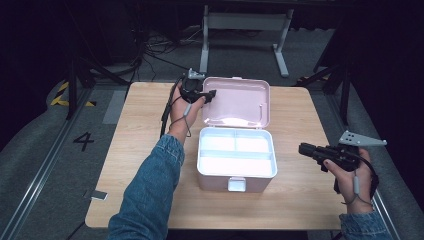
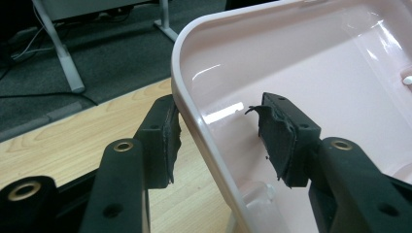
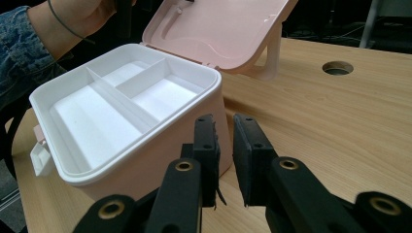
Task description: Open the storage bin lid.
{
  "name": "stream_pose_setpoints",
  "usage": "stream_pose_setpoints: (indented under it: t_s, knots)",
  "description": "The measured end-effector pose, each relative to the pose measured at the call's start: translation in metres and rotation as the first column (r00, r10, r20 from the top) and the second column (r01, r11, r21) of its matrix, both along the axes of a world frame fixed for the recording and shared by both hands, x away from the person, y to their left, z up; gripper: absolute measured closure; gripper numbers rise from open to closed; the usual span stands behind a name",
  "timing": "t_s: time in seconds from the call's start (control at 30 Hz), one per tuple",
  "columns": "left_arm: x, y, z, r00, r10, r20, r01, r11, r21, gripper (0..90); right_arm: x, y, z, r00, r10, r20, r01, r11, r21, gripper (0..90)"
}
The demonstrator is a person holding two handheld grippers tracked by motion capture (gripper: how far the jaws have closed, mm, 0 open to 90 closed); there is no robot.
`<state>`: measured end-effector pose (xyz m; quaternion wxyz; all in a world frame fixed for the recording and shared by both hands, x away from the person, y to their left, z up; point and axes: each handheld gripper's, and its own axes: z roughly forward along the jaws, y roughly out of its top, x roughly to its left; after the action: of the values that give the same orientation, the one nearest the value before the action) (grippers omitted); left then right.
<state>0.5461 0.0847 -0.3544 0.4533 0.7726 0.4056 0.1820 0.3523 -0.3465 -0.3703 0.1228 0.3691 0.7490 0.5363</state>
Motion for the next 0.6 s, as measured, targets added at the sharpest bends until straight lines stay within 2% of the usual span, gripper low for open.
stream_pose_setpoints:
  t_s: [0.23, 0.4, 0.43, 0.47, 0.6]
  knots:
    - [0.004, 0.002, -0.005, 0.9994, -0.004, -0.036, 0.004, 1.0000, -0.005, 50.7, 0.001, 0.000, -0.001, 1.0000, -0.002, -0.005, 0.002, 1.000, -0.001, 80.4]
    - [0.007, 0.003, -0.010, 0.9982, -0.004, -0.060, 0.003, 0.9997, -0.023, 50.5, 0.001, 0.000, -0.001, 1.0000, 0.000, -0.004, 0.000, 1.000, -0.003, 80.3]
    - [0.008, 0.004, -0.011, 0.9980, -0.008, -0.063, 0.007, 0.9999, -0.013, 50.2, 0.001, 0.000, -0.002, 1.0000, -0.001, -0.007, 0.001, 1.000, -0.003, 80.2]
    - [0.008, 0.003, -0.012, 0.9981, -0.004, -0.062, 0.003, 0.9998, -0.020, 49.8, 0.002, 0.000, -0.002, 1.0000, 0.000, -0.006, 0.000, 1.000, -0.003, 80.2]
    - [0.010, 0.003, -0.016, 0.9975, 0.000, -0.070, 0.002, 0.9998, 0.021, 48.9, 0.002, 0.000, -0.002, 0.9999, 0.002, -0.010, -0.002, 1.000, -0.004, 80.0]
